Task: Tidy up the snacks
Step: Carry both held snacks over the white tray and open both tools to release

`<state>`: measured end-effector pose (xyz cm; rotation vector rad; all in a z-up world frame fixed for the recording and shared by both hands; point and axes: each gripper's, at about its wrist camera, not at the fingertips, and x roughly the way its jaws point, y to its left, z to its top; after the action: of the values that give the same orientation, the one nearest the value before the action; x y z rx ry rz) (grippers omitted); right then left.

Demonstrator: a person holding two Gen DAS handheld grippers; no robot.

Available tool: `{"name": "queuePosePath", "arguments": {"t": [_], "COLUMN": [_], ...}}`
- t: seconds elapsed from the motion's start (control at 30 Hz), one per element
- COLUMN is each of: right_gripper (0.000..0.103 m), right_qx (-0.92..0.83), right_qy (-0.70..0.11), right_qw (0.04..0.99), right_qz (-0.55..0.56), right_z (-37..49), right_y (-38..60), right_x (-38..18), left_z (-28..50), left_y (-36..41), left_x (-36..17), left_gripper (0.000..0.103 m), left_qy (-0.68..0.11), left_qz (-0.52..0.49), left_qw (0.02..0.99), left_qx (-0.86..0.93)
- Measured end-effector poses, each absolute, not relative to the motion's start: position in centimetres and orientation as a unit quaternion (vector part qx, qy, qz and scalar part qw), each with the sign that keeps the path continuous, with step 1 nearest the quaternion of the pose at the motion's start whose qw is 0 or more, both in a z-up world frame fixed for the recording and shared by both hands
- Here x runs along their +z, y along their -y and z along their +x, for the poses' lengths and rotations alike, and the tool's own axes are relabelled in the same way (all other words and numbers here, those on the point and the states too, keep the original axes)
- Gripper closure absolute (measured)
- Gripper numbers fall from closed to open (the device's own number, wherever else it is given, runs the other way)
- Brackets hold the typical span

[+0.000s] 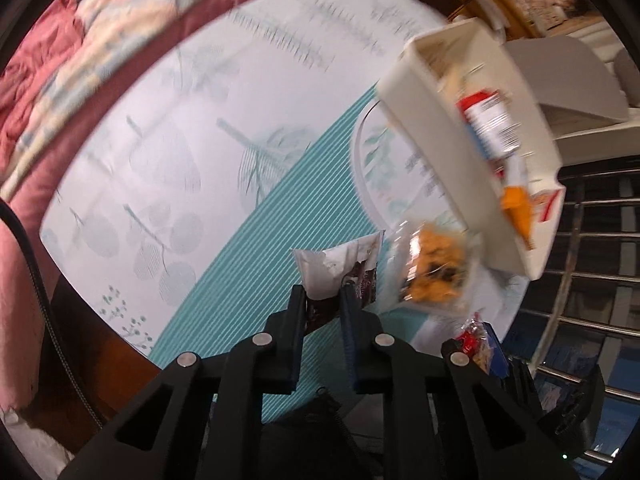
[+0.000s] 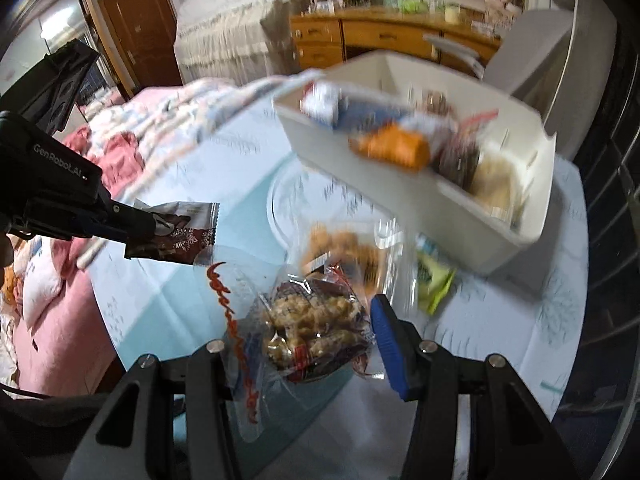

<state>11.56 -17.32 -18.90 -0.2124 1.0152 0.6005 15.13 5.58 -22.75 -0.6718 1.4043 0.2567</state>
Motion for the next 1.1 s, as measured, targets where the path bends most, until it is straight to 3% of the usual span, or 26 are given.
{"name": "queuePosePath", "arguments": {"t": [0.43,0.83,1.1], "right_gripper": [0.052,0.051,0.051], "right_qx": [0.237,0.132,0.073], "right_qy": [-0.384,-0.340,-0.351], "right_qw": [0.891,0.931,0.933], "right_qz": [-0.056,-0.002,0.021], "right_z": [16.3,21.3,25.0], "right_y": [17.3,19.2,19.8], "right_x": [-12.2,-9.6,-10.5], "left_z": [23.0,32.4,38.1], "left_y": [-5.1,-1.2,1.8], "left_x": [-9.7,-6.4,-8.0], "left_gripper": [0.089,0.089,0.089], "left_qy": [-0.565,-0.566,-0.557], "left_qz": [-0.236,-0.164,-0.137], "left_qw": [0.790,0.806,0.809], "left_qx": [0.036,-0.065,-0.126]}}
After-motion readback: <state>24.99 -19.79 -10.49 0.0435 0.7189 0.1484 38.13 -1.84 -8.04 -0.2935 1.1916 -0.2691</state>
